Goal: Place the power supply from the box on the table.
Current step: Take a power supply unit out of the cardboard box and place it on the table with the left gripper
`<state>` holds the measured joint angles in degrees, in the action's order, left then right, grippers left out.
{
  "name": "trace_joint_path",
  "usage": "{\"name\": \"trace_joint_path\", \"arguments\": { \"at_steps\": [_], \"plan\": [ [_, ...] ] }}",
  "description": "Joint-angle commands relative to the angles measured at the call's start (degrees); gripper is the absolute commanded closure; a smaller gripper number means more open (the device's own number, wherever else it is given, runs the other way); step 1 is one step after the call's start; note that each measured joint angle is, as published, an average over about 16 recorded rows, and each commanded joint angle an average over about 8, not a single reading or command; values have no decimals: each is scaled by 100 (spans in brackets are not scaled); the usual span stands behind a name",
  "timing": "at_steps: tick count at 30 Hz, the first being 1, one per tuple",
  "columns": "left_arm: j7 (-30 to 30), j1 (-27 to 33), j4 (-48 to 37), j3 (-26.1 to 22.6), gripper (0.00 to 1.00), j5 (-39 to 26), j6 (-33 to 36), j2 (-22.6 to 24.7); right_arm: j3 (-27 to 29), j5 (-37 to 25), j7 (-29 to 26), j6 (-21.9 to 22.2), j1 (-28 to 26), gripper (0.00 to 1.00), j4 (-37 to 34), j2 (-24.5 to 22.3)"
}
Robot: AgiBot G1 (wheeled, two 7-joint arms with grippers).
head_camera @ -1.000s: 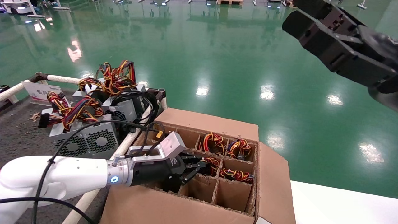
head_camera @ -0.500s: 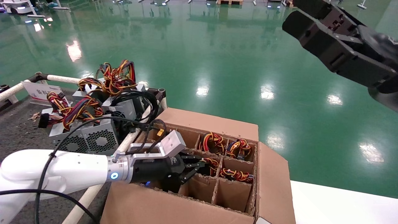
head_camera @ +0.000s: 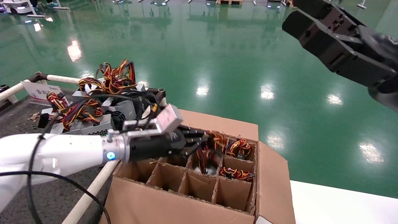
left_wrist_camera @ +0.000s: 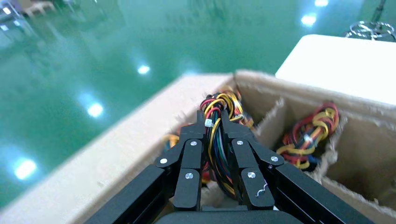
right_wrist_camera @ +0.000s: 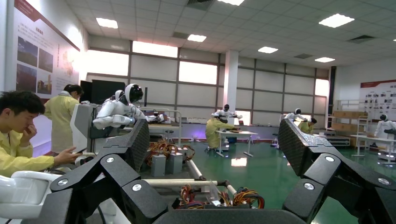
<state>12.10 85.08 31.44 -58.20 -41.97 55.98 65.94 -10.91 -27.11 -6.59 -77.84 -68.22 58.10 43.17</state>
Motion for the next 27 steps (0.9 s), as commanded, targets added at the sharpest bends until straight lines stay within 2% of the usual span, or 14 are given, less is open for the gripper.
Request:
{"name": "trace_joint_path", "arguments": {
  "at_steps": [1,27],
  "plan": [
    [81,42,9,79,100,64,28,-24,0,0,0,0,0,0,0,0],
    [1215,549,425,912,100,618,451,-578,0,0,0,0,0,0,0,0]
  ]
}}
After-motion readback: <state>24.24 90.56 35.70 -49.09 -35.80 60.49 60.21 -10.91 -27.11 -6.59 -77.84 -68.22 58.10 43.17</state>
